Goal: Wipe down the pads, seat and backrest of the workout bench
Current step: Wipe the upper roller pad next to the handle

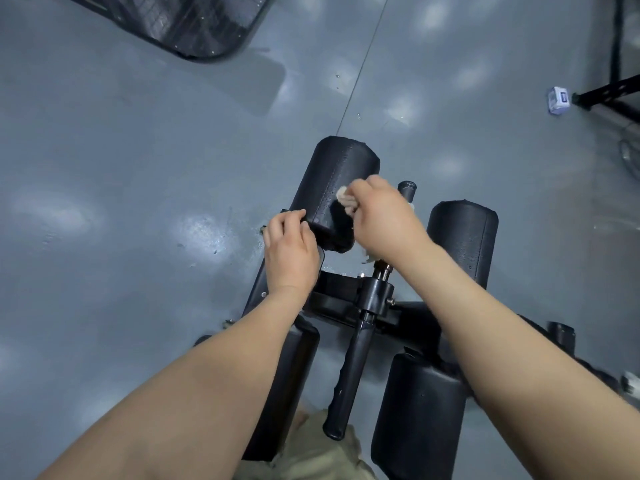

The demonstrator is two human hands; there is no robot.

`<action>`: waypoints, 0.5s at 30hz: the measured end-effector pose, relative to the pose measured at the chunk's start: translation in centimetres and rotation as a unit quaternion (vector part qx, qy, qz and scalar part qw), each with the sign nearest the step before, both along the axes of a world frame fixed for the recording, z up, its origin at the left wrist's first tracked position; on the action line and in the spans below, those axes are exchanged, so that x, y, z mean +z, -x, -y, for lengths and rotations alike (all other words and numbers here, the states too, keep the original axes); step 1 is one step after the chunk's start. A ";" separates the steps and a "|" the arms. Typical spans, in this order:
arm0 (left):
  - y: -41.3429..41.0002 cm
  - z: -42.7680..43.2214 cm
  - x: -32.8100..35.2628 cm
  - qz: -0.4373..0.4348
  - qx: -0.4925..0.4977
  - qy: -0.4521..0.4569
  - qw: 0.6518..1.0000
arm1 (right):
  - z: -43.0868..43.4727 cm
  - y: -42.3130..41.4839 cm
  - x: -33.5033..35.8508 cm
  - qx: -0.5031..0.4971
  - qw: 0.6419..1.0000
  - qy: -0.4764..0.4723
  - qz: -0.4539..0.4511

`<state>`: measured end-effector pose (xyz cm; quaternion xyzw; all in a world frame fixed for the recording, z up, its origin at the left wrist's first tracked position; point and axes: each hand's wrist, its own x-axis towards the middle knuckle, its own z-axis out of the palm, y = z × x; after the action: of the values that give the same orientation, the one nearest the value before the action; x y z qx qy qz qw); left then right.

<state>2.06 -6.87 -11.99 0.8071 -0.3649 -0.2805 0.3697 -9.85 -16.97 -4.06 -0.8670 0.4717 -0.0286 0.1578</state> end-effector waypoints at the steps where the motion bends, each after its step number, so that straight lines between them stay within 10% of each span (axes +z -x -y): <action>1: 0.1 0.0 -0.1 -0.001 0.000 0.001 1.000 | 1.6 -0.1 0.1 -0.019 1.000 0.007 0.011; 15: 0.2 0.2 -0.5 0.015 -0.015 0.007 1.000 | 11.9 -2.8 -2.5 -0.065 0.996 -0.016 -0.066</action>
<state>1.90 -7.05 -12.50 0.8032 -0.3842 -0.2716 0.3653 -7.01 -28.85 -6.52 -0.8317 0.5371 0.0259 0.1380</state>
